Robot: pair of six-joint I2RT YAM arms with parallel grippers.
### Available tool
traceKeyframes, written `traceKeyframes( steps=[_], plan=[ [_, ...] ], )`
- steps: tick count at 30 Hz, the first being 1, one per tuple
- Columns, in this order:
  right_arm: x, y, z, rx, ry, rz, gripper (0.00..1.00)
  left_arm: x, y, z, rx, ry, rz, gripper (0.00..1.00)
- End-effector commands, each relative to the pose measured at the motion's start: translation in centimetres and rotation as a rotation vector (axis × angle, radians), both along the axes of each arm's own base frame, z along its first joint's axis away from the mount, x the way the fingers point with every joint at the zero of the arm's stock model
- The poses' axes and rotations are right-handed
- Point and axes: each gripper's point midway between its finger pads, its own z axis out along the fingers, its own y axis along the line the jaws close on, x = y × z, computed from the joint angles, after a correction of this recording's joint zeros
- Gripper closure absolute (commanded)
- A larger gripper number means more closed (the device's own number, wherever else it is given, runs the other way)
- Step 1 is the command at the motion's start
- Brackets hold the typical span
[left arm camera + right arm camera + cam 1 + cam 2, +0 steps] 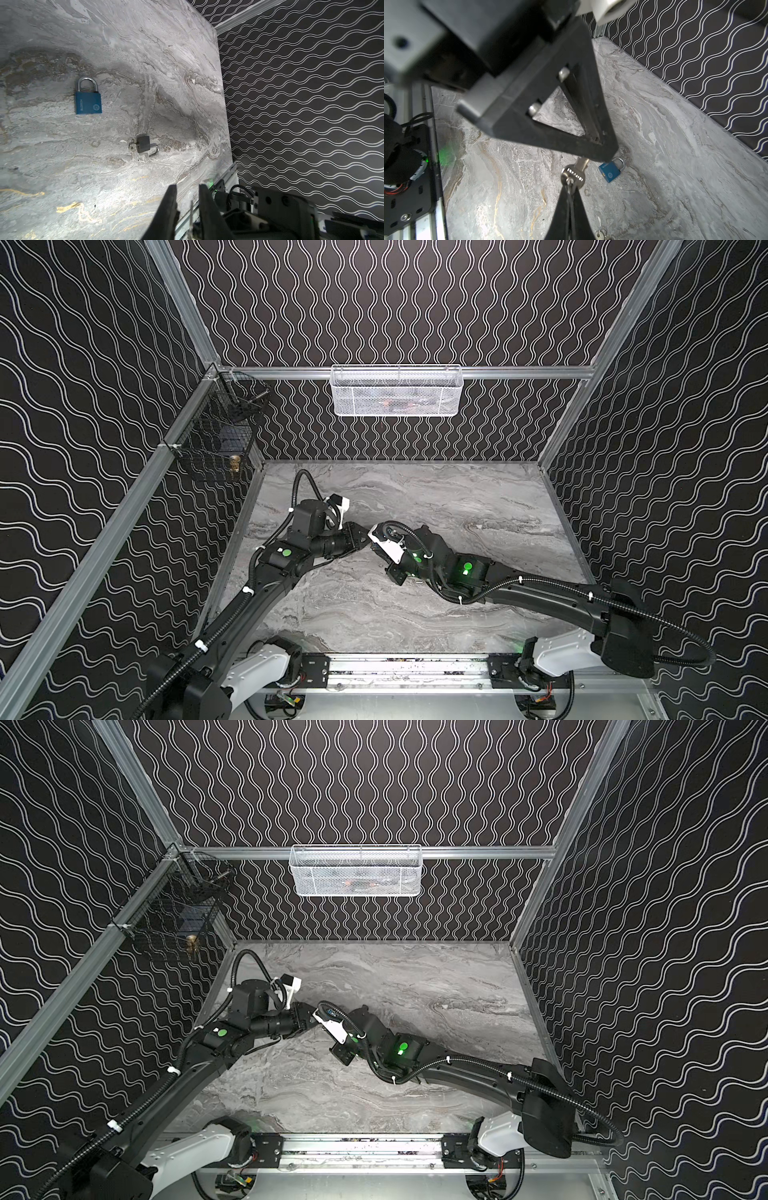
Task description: Unlock with the key
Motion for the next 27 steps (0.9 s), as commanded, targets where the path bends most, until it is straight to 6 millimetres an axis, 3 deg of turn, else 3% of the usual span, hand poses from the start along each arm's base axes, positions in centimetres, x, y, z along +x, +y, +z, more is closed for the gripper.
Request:
traceKeyframes(
  steps=[1, 19, 22, 24, 27],
  plan=[
    [0.4, 0.2, 0.8, 0.010, -0.034, -0.007, 1.00, 0.3, -0.3, 0.5, -0.010, -0.019, -0.003, 0.80],
    [0.9, 0.1, 0.6, -0.012, -0.057, -0.034, 0.99, 0.7, -0.4, 0.4, 0.004, -0.023, -0.013, 1.00],
    [1.1, -0.2, 0.7, -0.017, -0.060, -0.047, 0.88, 1.1, -0.4, 0.6, 0.006, -0.043, -0.005, 1.00],
    [1.1, -0.5, 0.8, -0.016, -0.059, -0.058, 0.68, 1.6, -0.3, 0.5, 0.018, -0.058, 0.012, 1.00],
    [0.9, -1.0, 0.8, -0.009, -0.051, -0.068, 0.60, 2.5, 0.0, 0.1, 0.054, -0.078, 0.030, 1.00]
  ],
)
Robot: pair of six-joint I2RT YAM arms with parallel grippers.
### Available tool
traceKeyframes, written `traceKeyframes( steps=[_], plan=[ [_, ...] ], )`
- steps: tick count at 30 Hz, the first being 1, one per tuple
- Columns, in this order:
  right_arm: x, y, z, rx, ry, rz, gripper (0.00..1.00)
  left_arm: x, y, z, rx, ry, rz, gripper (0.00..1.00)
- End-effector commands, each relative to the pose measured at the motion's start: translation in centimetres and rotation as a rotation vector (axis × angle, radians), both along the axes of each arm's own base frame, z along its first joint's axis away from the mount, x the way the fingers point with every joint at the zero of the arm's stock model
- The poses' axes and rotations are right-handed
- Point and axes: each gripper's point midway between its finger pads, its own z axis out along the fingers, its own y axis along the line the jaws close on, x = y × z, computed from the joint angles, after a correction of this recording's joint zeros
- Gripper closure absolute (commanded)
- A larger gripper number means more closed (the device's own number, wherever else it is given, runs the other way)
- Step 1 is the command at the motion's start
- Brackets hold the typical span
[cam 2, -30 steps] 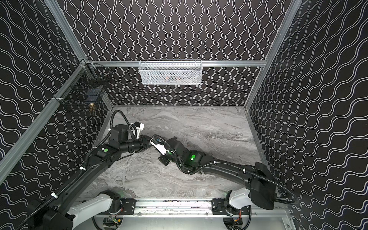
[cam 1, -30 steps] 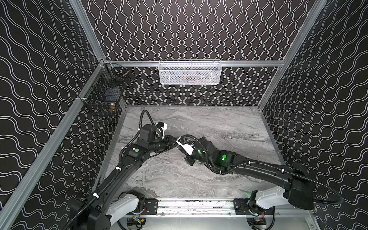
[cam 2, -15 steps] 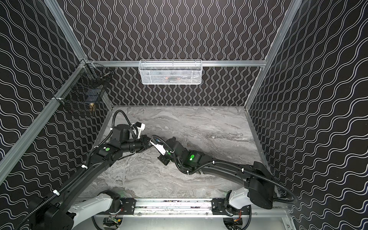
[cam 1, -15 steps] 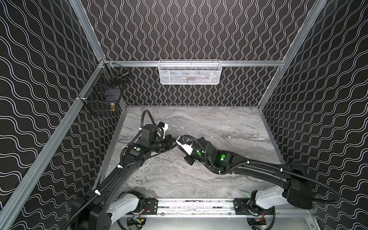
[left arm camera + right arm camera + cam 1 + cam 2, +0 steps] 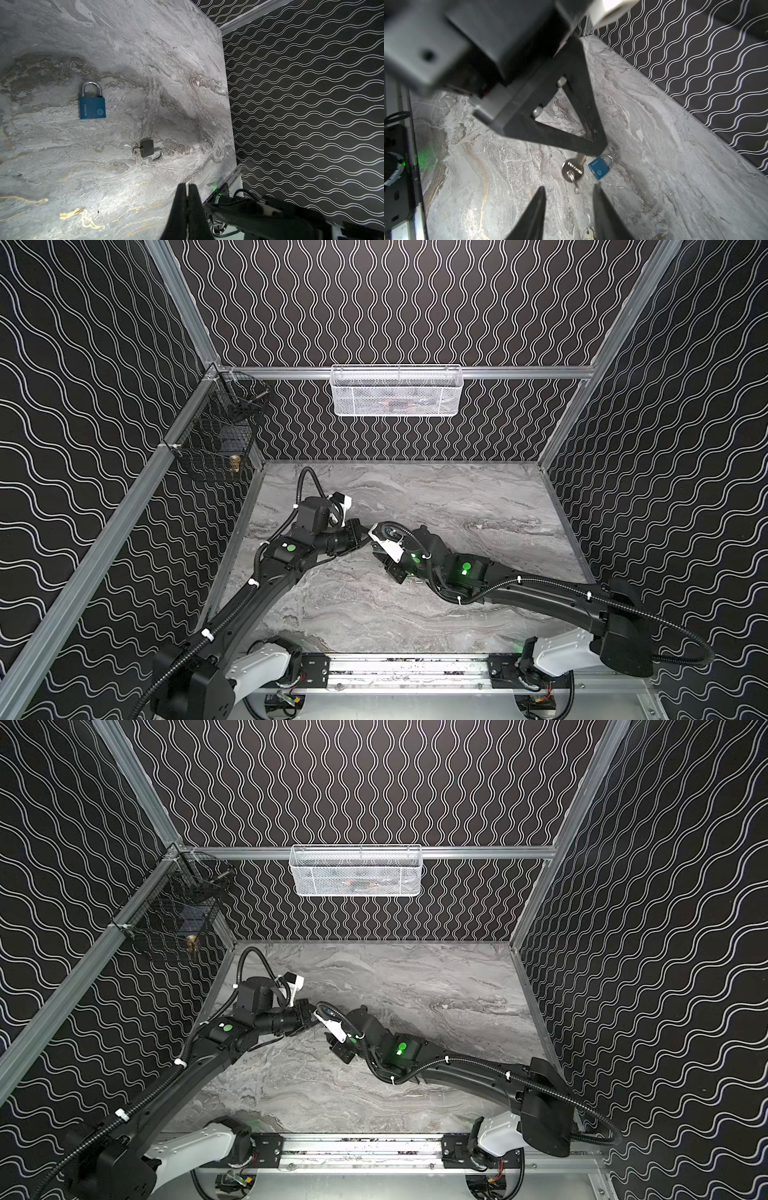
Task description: Unlock with the key
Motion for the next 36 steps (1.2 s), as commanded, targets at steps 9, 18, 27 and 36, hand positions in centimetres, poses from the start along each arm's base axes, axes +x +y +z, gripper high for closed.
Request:
traceKeyframes(
  steps=[9, 18, 27, 36],
  plan=[
    [-1.8, -2.9, 0.8, 0.140, 0.156, -0.019, 0.41, 3.7, -0.8, 1.7, -0.014, -0.264, 0.001, 1.00],
    [-1.6, -7.2, 5.7, 0.571, 0.540, 0.082, 0.38, 4.1, -1.9, 4.1, -0.077, -0.508, -0.060, 1.00],
    [-0.1, -7.1, 7.5, 0.684, 0.609, 0.173, 0.44, 2.8, -4.1, 5.8, -0.148, -0.613, -0.146, 1.00],
    [2.2, -6.4, 7.2, 0.717, 0.608, 0.189, 0.52, 1.8, -5.0, 7.1, -0.171, -0.666, -0.178, 1.00]
  ],
)
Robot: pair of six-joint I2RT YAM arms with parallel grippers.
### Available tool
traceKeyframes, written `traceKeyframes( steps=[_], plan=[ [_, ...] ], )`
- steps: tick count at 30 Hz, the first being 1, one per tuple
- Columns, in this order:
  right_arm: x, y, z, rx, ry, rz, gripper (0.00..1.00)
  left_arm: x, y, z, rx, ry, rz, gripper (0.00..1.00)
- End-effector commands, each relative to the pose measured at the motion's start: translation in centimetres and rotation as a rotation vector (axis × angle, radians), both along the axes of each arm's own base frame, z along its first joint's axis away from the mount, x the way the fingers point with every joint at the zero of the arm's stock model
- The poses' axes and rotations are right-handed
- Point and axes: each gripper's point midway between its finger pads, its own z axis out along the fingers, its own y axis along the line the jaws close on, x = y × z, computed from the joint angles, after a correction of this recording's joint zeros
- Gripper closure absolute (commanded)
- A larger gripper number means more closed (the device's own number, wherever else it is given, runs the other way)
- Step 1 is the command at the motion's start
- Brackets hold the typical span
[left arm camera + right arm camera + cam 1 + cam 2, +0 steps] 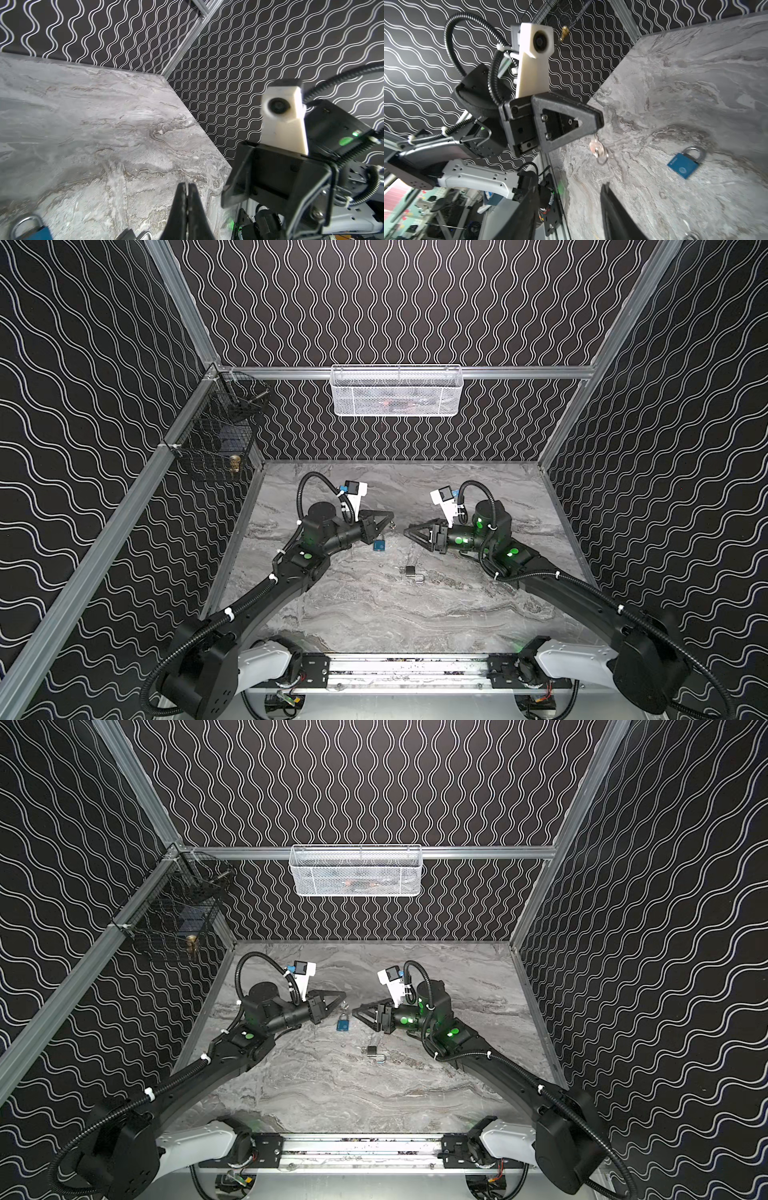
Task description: Unlock with the key
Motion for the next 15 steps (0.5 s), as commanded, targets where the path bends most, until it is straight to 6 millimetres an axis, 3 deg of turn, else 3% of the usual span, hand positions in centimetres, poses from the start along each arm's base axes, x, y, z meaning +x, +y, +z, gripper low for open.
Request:
traceKeyframes(
  steps=[1, 4, 15],
  plan=[
    [0.4, 0.7, 2.0, 0.056, -0.047, 0.027, 0.53, -0.4, -0.3, 2.0, -0.027, -0.088, -0.017, 1.00],
    [0.4, 1.2, 2.5, 0.081, -0.057, 0.059, 0.55, -0.7, -0.5, 2.2, -0.022, -0.100, -0.035, 1.00],
    [1.0, 1.9, 1.3, 0.085, -0.025, 0.080, 0.63, -1.5, -0.8, 3.7, -0.077, -0.134, -0.059, 1.00]
  ],
)
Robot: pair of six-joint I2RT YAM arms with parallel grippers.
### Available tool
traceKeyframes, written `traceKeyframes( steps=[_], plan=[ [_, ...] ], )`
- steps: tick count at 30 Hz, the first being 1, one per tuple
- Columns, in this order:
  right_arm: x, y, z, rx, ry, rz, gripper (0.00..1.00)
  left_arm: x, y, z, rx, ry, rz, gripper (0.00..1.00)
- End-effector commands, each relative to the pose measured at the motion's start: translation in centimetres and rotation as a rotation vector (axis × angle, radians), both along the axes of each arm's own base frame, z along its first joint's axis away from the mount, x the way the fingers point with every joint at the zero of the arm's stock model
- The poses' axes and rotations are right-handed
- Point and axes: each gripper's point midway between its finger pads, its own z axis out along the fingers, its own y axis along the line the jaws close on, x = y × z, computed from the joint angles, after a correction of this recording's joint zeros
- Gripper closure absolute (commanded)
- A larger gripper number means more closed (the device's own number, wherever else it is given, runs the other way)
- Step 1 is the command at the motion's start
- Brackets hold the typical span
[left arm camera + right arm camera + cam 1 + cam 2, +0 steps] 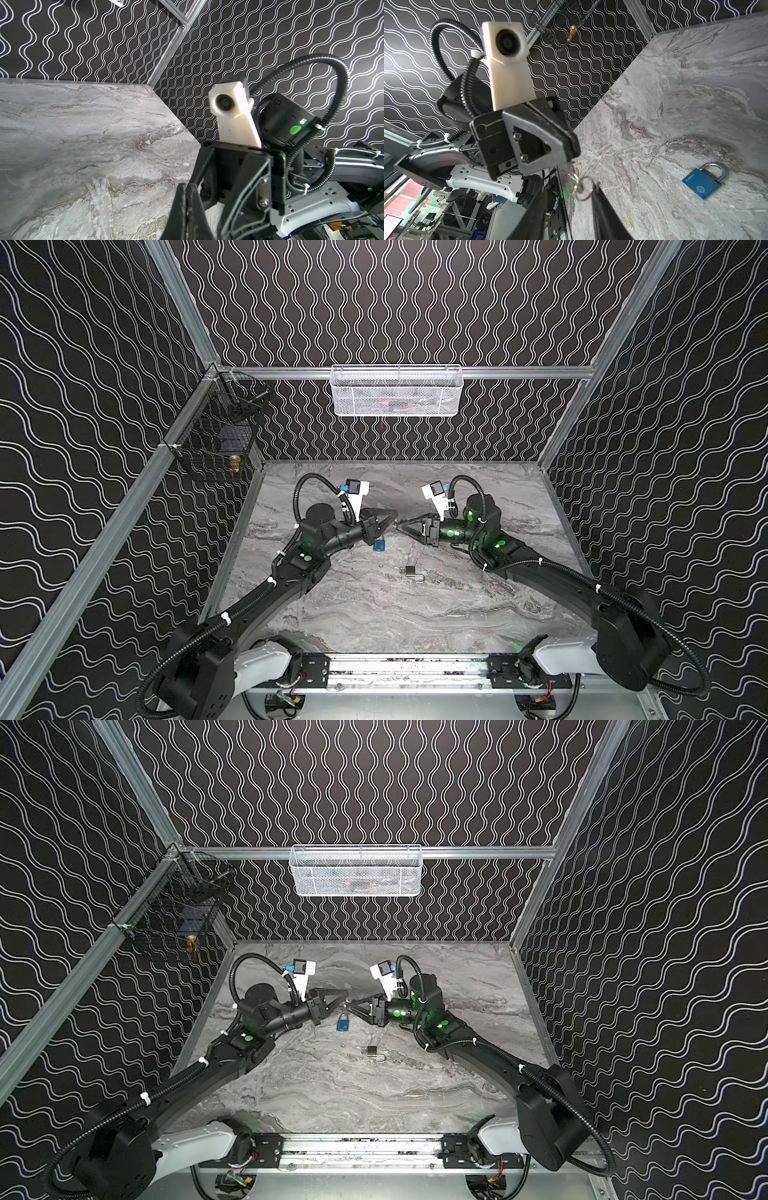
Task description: Unlock with the key
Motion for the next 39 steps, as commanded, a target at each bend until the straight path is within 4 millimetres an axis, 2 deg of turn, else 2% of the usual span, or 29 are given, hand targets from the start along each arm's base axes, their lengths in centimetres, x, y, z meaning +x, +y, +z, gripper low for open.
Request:
traceKeyframes(
  steps=[1, 7, 12, 19, 23, 28, 32, 35, 36, 38, 39],
  plan=[
    [-0.5, 0.3, 1.6, 0.060, -0.046, 0.037, 0.64, -0.4, -0.1, 1.5, -0.035, -0.055, -0.013, 1.00],
    [-0.3, 0.6, 2.1, 0.079, -0.052, 0.046, 0.69, -0.8, -0.4, 1.8, -0.050, -0.068, -0.029, 1.00],
    [-0.3, 0.8, 1.7, 0.087, -0.032, 0.065, 0.73, -0.6, -0.4, 2.1, -0.048, -0.076, -0.018, 1.00],
    [-0.4, 0.7, 1.5, 0.100, -0.023, 0.062, 0.85, -0.6, -0.4, 2.1, -0.042, -0.083, -0.015, 1.00],
    [-0.3, 1.0, 1.3, 0.097, -0.008, 0.079, 0.84, -0.6, -0.3, 2.2, -0.044, -0.089, -0.007, 1.00],
    [-0.4, 0.8, 1.5, 0.109, -0.014, 0.077, 0.90, -0.6, -0.3, 2.2, -0.042, -0.091, -0.008, 1.00],
    [-0.3, 0.5, 1.6, 0.103, -0.028, 0.057, 0.99, -0.7, -0.3, 2.4, -0.034, -0.101, -0.011, 1.00],
    [-0.3, 0.3, 1.6, 0.096, -0.033, 0.050, 1.00, -0.8, -0.5, 2.4, -0.028, -0.100, -0.025, 1.00],
    [-0.3, 0.2, 1.4, 0.089, -0.032, 0.047, 1.00, -0.9, -0.5, 2.6, -0.029, -0.102, -0.029, 0.99],
    [-0.4, 0.1, 1.3, 0.082, -0.037, 0.040, 1.00, -0.9, -0.5, 2.7, -0.031, -0.097, -0.026, 0.74],
    [-0.4, 0.0, 1.1, 0.077, -0.037, 0.037, 1.00, -0.9, -0.4, 2.9, -0.035, -0.096, -0.027, 0.68]
  ],
)
